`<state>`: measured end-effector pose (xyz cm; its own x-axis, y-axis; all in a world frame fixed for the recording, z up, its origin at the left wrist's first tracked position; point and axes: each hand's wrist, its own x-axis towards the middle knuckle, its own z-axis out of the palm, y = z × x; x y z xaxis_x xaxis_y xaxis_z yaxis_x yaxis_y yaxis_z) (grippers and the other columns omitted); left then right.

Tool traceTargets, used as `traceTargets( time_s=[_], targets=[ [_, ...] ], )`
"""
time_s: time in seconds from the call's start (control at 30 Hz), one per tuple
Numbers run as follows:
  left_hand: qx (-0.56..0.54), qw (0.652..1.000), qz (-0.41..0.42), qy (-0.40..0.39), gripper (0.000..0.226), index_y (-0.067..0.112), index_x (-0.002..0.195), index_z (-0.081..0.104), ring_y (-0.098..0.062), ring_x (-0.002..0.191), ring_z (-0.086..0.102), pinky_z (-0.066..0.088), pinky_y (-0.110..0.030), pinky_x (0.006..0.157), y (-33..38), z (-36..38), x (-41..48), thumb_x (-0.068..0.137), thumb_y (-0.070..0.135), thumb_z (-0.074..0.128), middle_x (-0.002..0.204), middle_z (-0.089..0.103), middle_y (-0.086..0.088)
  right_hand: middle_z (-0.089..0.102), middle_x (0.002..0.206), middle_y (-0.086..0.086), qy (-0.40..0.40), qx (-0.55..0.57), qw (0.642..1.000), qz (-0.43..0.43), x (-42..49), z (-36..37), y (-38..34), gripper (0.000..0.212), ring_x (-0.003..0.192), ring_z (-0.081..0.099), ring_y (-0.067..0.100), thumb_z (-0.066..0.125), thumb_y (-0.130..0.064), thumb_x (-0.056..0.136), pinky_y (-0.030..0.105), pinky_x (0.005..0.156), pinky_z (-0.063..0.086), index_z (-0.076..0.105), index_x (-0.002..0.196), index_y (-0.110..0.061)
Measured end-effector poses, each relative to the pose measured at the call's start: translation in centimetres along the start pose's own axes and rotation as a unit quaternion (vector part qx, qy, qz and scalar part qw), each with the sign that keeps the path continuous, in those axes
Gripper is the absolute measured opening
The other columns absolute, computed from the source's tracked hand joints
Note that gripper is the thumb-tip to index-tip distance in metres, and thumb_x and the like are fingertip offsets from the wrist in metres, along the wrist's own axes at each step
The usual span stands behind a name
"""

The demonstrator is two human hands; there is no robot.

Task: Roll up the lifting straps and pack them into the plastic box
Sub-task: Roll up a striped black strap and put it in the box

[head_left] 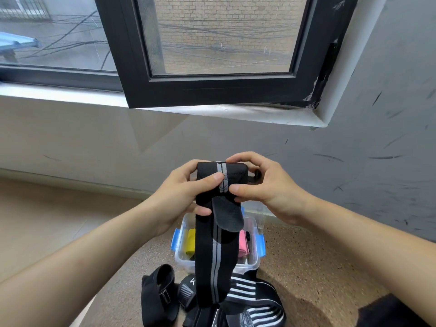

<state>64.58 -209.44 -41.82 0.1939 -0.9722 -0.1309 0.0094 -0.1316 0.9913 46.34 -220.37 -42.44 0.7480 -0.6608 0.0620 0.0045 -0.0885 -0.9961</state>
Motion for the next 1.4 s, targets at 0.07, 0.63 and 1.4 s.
traceTargets(
  time_s=[0.07, 0.63, 1.4],
  targets=[
    [-0.001, 1.000, 0.008, -0.005, 0.030, 0.024, 0.122, 0.066, -0.012, 0.087, 0.074, 0.056, -0.024, 0.056, -0.04, -0.10, 0.05, 0.093, 0.026, 0.072, 0.099, 0.077, -0.001, 0.066, 0.120, 0.013, 0.006, 0.019, 1.000, 0.022, 0.04, -0.11, -0.28, 0.049, 0.100, 0.072, 0.023, 0.078, -0.001, 0.083, 0.035, 0.076, 0.060, 0.063, 0.126, -0.018],
    [0.006, 1.000, 0.017, -0.002, 0.046, 0.031, 0.127, 0.062, -0.017, 0.093, 0.074, 0.052, -0.026, 0.055, 0.03, 0.29, 0.26, 0.087, 0.022, 0.081, 0.108, 0.077, 0.000, 0.073, 0.110, 0.012, -0.010, 0.117, 0.992, 0.046, -0.14, -0.36, -0.61, 0.033, 0.096, 0.073, 0.025, 0.067, -0.006, 0.093, 0.029, 0.074, 0.059, 0.064, 0.126, -0.003],
    [-0.032, 0.999, 0.033, 0.022, 0.040, 0.023, 0.127, 0.064, -0.016, 0.085, 0.075, 0.050, -0.021, 0.053, 0.06, 0.71, 0.28, 0.088, 0.019, 0.076, 0.100, 0.077, -0.004, 0.072, 0.105, 0.002, -0.035, 0.067, 0.992, 0.103, -0.16, -0.55, -0.97, 0.036, 0.092, 0.074, 0.027, 0.064, -0.039, 0.095, 0.035, 0.068, 0.062, 0.066, 0.126, -0.020]
  ],
)
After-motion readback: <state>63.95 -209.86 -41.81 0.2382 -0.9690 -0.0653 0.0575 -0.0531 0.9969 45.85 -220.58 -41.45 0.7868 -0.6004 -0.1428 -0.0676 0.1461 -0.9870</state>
